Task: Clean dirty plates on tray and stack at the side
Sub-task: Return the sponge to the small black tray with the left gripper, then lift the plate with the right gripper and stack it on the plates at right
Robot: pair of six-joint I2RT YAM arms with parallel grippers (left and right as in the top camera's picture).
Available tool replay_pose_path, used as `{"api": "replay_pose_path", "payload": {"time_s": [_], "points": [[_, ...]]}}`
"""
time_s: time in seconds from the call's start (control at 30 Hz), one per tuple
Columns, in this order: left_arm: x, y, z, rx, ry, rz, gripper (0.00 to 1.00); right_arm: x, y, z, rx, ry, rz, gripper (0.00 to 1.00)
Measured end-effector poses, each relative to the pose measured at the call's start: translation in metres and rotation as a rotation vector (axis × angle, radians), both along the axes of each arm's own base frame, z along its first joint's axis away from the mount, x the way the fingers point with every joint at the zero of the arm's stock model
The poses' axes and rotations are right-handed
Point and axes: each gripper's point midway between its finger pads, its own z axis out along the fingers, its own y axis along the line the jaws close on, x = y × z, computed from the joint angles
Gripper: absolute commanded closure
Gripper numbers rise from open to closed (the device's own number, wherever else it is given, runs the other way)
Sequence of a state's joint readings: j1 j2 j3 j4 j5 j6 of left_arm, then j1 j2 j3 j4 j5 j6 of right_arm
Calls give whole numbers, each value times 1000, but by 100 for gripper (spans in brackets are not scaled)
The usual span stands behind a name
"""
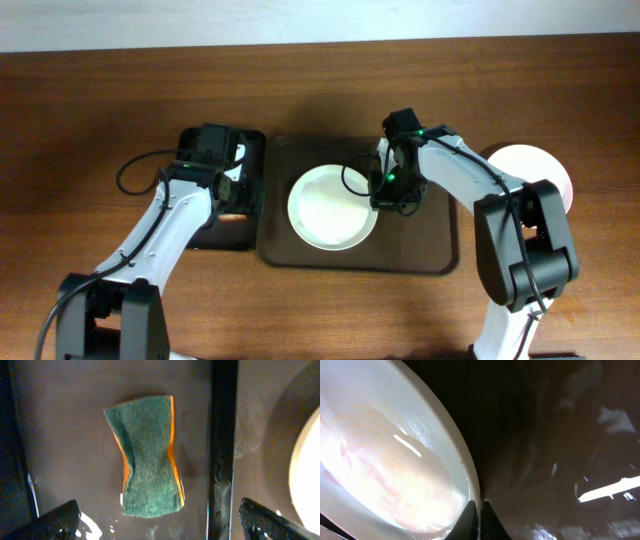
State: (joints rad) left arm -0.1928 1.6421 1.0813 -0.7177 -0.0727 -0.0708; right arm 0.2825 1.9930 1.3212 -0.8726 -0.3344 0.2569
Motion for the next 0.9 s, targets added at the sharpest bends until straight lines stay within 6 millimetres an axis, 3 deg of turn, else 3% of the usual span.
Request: {"api": "replay_pose_path", "payload": {"time_s": [0.1, 0.33, 0.43, 0.67, 0.9], "points": [[-2, -1, 0, -8, 7, -3, 0, 0, -8, 13, -40, -33, 2, 96], [-2, -2, 0, -12, 7, -4, 0, 13, -34, 82, -158, -249, -18, 96], [-2, -2, -1, -12, 8, -4, 0, 14, -46, 96, -250, -313, -12, 96], [-1, -2, 0, -13, 6, -4, 0, 11, -39, 137, -467, -522, 72, 96], [0, -2, 0, -13, 3, -4, 0, 16, -46, 169, -761, -701, 109, 96]]}}
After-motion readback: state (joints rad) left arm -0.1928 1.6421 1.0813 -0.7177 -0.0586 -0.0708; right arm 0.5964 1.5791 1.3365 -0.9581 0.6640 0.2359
